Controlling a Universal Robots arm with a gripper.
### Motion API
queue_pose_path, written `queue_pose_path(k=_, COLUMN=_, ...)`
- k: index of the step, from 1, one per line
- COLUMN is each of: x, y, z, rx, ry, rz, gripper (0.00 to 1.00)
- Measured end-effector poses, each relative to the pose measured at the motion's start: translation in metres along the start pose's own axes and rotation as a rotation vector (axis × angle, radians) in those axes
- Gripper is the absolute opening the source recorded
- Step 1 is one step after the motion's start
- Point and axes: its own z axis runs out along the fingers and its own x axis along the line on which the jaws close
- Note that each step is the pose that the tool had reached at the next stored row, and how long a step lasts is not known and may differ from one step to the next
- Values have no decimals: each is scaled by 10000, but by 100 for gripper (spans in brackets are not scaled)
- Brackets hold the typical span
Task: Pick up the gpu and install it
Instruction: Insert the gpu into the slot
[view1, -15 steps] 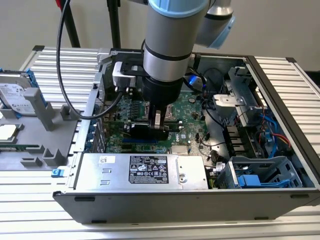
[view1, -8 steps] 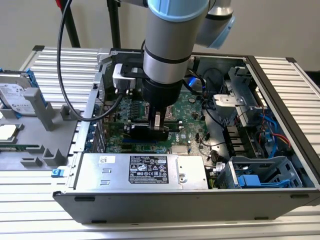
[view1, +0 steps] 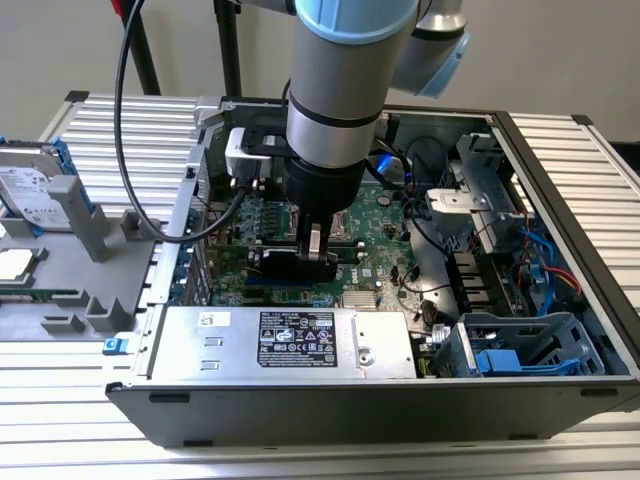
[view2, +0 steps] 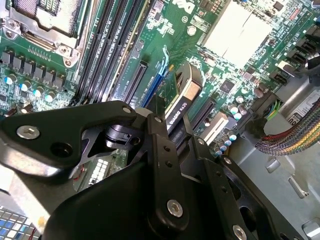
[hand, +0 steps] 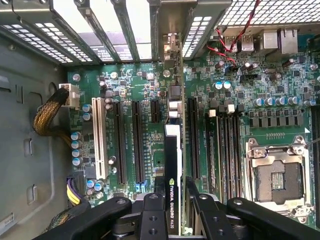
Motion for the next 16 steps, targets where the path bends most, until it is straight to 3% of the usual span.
queue_pose_path(k=16, x=-23, y=0, z=30, rx=-2, ry=7, rz=-36, gripper=0)
